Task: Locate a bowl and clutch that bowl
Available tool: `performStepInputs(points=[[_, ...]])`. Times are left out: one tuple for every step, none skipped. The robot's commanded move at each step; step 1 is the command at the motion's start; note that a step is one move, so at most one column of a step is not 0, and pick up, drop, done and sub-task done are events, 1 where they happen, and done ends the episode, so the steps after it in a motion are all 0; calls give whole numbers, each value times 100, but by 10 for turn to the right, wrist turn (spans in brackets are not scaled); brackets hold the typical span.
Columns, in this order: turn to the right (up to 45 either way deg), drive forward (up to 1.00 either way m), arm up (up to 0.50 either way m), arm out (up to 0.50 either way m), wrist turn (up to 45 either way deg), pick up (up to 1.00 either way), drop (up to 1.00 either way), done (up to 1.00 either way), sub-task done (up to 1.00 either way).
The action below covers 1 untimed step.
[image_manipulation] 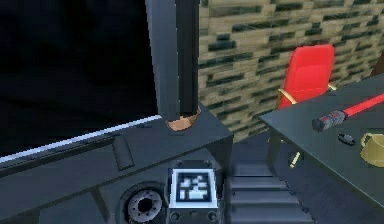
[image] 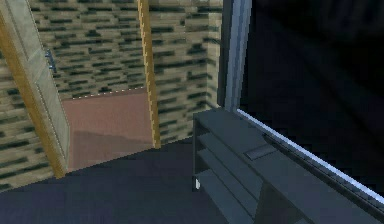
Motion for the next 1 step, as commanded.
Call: performStepInputs(points=[[0, 0, 0, 48, 0, 0, 0, 0, 0]])
